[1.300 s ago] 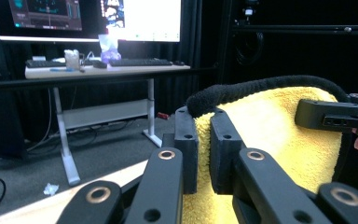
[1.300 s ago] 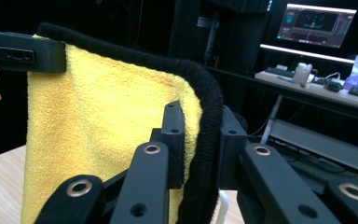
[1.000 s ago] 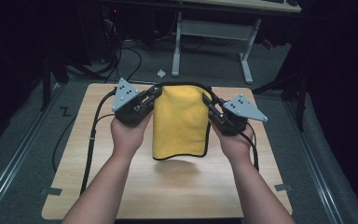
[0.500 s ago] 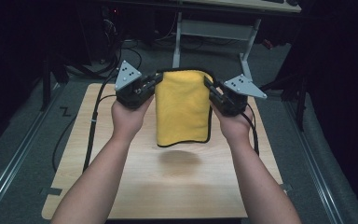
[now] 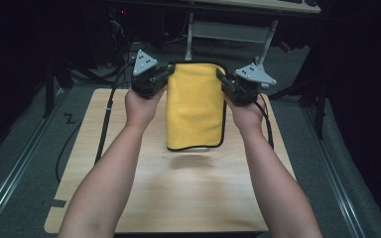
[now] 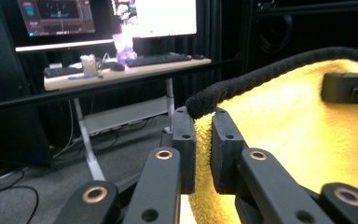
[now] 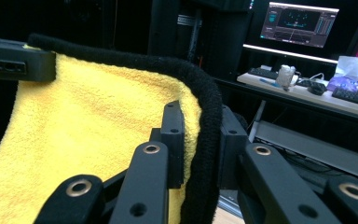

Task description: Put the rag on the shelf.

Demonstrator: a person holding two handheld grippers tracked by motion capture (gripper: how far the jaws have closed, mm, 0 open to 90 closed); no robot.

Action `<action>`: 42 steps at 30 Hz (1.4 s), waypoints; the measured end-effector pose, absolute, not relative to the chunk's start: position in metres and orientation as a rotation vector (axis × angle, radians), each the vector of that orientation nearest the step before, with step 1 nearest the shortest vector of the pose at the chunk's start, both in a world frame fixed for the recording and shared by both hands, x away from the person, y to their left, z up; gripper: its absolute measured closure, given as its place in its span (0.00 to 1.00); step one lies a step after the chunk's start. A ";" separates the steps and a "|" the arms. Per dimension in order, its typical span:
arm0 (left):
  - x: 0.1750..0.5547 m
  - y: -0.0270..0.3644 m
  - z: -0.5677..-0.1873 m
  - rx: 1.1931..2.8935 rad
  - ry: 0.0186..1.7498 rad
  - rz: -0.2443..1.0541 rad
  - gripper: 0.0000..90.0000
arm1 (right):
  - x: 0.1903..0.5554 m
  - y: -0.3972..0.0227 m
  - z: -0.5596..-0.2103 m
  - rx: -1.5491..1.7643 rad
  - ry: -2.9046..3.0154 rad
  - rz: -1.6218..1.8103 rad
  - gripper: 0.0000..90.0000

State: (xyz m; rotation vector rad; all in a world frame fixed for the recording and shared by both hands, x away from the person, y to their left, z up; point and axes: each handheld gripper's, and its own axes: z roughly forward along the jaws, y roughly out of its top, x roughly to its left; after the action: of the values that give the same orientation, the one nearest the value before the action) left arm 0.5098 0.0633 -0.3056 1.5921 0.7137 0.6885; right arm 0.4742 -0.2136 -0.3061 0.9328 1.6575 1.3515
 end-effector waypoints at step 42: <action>0.551 0.068 -0.429 1.843 0.894 0.345 0.93 | 0.523 -0.224 -0.409 1.060 2.005 1.184 0.86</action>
State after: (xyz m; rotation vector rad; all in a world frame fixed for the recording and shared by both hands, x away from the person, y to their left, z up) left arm 0.5506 0.0682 -0.4290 1.8434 0.8935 0.3449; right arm 0.5229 -0.2235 -0.4092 1.0600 2.0055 1.1835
